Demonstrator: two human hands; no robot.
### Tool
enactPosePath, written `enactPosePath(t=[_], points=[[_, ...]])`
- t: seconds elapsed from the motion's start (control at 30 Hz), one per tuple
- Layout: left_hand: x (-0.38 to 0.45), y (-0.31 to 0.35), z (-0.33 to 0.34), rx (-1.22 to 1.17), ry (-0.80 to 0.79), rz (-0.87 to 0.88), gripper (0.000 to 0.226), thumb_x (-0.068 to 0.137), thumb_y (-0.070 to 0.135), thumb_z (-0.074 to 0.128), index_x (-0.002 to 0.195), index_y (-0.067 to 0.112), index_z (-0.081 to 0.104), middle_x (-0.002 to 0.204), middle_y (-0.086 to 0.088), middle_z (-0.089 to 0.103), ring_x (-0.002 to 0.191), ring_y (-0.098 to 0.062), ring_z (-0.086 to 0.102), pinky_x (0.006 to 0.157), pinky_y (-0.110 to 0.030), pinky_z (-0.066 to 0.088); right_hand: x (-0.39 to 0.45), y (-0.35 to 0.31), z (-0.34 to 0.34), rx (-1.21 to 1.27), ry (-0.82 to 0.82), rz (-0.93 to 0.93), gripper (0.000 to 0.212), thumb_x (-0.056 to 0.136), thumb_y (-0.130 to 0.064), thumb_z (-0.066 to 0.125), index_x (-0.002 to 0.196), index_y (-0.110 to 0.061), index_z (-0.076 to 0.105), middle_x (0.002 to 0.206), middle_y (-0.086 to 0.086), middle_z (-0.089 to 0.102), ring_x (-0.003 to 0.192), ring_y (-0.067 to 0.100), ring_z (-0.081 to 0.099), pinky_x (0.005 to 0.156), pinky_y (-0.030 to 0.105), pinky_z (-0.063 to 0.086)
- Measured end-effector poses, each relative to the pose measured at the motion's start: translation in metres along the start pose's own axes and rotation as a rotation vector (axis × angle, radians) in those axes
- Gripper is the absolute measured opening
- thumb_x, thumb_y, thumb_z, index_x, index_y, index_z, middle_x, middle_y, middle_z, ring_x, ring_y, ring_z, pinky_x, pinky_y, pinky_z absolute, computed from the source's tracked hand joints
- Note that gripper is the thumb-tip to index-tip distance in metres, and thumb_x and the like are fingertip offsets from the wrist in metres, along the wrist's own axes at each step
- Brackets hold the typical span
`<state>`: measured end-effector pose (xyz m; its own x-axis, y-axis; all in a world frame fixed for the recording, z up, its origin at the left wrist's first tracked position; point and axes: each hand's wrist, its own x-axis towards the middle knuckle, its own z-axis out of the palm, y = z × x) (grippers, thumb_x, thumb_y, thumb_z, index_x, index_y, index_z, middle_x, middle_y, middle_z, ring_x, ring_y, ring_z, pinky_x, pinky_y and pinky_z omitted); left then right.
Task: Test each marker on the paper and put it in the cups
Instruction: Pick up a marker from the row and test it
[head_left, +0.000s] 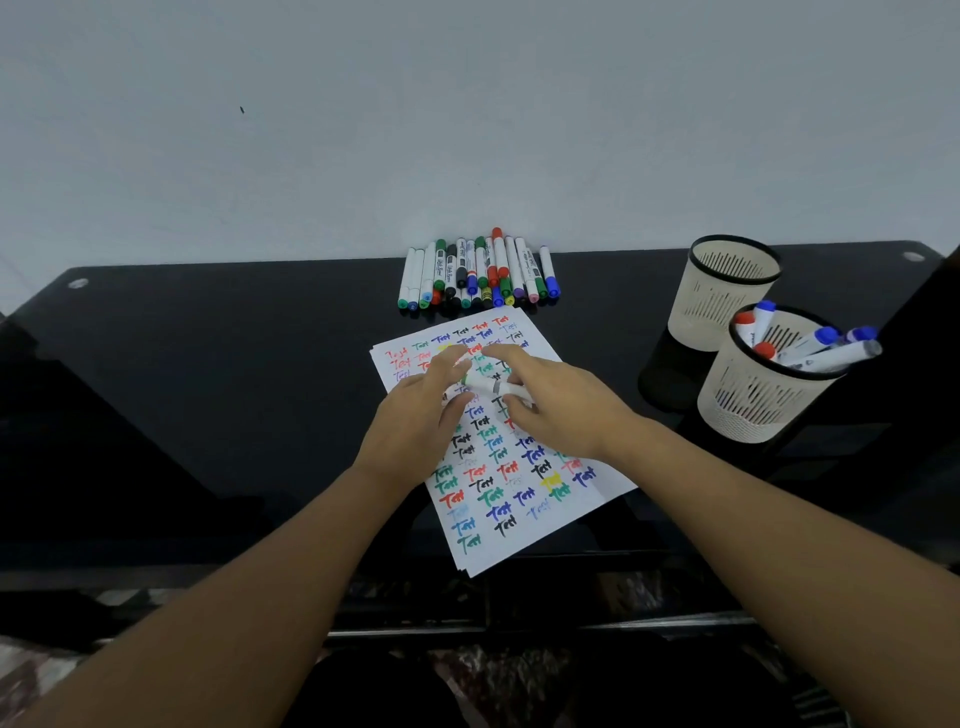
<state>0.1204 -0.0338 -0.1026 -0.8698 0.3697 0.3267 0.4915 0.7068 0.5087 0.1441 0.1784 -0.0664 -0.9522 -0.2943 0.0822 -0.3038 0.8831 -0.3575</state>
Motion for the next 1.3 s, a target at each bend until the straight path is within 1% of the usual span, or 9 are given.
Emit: enactPosePath(t=[0.13, 0.23, 0.37, 0.57, 0.73, 0.9, 1.03, 1.2, 1.3], points=[[0.003, 0.004, -0.003, -0.085, -0.014, -0.085, 0.077, 0.102, 0.034, 0.058, 0.161, 0.036, 0.008, 0.160, 0.012, 0.037, 0.128, -0.012, 0.057, 0.100, -0.033, 0.050, -0.001, 0.003, 0.003, 0.043, 0.039, -0.016, 0.055, 0.109, -0.032, 0.039, 0.159, -0.046, 0.019, 0.145, -0.003, 0.055, 0.092, 0.015, 0.064, 0.078, 0.045, 0.057], [0.006, 0.002, -0.002, -0.085, -0.017, -0.109, 0.078, 0.101, 0.036, 0.059, 0.163, 0.030, 0.011, 0.165, 0.011, 0.028, 0.140, -0.012, 0.046, 0.111, -0.038, 0.045, -0.001, 0.003, 0.004, 0.076, 0.057, 0.007, 0.057, 0.110, -0.031, 0.037, 0.159, -0.050, 0.017, 0.145, -0.004, 0.054, 0.094, 0.013, 0.064, 0.081, 0.045, 0.058], [0.008, -0.008, 0.004, 0.057, -0.056, -0.080, 0.068, 0.101, 0.046, 0.055, 0.159, 0.028, 0.025, 0.160, 0.001, 0.039, 0.148, -0.020, 0.033, 0.121, -0.043, 0.030, 0.000, 0.004, 0.005, 0.110, 0.068, 0.030, 0.058, 0.109, -0.030, 0.036, 0.159, -0.054, 0.017, 0.129, -0.004, 0.059, 0.081, 0.010, 0.059, 0.075, 0.043, 0.056], [0.009, -0.011, 0.005, 0.119, 0.011, 0.026, 0.050, 0.102, 0.039, 0.057, 0.148, 0.022, 0.050, 0.134, -0.001, 0.064, 0.128, -0.022, 0.053, 0.112, -0.043, 0.040, 0.001, 0.004, 0.009, 0.175, 0.109, 0.044, 0.061, 0.109, -0.030, 0.033, 0.156, -0.063, 0.013, 0.106, -0.001, 0.058, 0.083, 0.014, 0.057, 0.076, 0.044, 0.054], [0.011, -0.009, 0.005, 0.150, -0.024, -0.059, 0.053, 0.098, 0.050, 0.059, 0.143, 0.021, 0.058, 0.145, 0.001, 0.057, 0.137, -0.019, 0.045, 0.117, -0.040, 0.032, 0.001, 0.003, 0.006, 0.289, 0.151, 0.059, 0.057, 0.109, -0.028, 0.037, 0.154, -0.059, 0.024, 0.101, -0.006, 0.062, 0.070, 0.006, 0.056, 0.067, 0.034, 0.049], [0.012, -0.011, 0.006, 0.170, -0.052, -0.069, 0.059, 0.095, 0.061, 0.057, 0.140, 0.023, 0.061, 0.147, 0.000, 0.055, 0.139, -0.019, 0.044, 0.119, -0.041, 0.031, -0.001, -0.001, 0.000, 0.300, 0.170, 0.086, 0.041, 0.109, -0.033, 0.049, 0.142, -0.047, 0.028, 0.065, 0.004, 0.056, 0.050, 0.013, 0.046, 0.050, 0.033, 0.037], [0.011, -0.010, 0.006, 0.158, -0.037, -0.065, 0.060, 0.094, 0.061, 0.059, 0.139, 0.022, 0.061, 0.147, -0.001, 0.056, 0.138, -0.019, 0.044, 0.118, -0.041, 0.031, -0.002, -0.003, -0.001, 0.283, 0.167, 0.086, 0.043, 0.106, -0.031, 0.053, 0.135, -0.049, 0.026, 0.067, 0.018, 0.059, 0.051, 0.033, 0.049, 0.049, 0.049, 0.042], [0.012, -0.012, 0.007, 0.206, -0.093, -0.075, 0.079, 0.086, 0.081, 0.044, 0.144, 0.029, 0.056, 0.152, 0.002, 0.050, 0.144, -0.018, 0.037, 0.122, -0.045, 0.025, -0.003, -0.005, -0.004, 0.429, 0.203, 0.142, 0.046, 0.107, -0.018, 0.043, 0.138, -0.049, 0.030, 0.066, 0.004, 0.051, 0.046, 0.008, 0.040, 0.046, 0.034, 0.039], [0.013, -0.011, 0.007, 0.226, -0.162, -0.099, 0.081, 0.086, 0.084, 0.041, 0.150, 0.035, 0.047, 0.163, 0.003, 0.033, 0.154, -0.018, 0.018, 0.125, -0.047, 0.009, 0.001, -0.005, -0.014, 0.522, 0.152, 0.202, 0.042, 0.109, -0.012, 0.035, 0.133, -0.044, 0.050, 0.093, 0.002, 0.061, 0.069, 0.009, 0.065, 0.068, 0.037, 0.060]])
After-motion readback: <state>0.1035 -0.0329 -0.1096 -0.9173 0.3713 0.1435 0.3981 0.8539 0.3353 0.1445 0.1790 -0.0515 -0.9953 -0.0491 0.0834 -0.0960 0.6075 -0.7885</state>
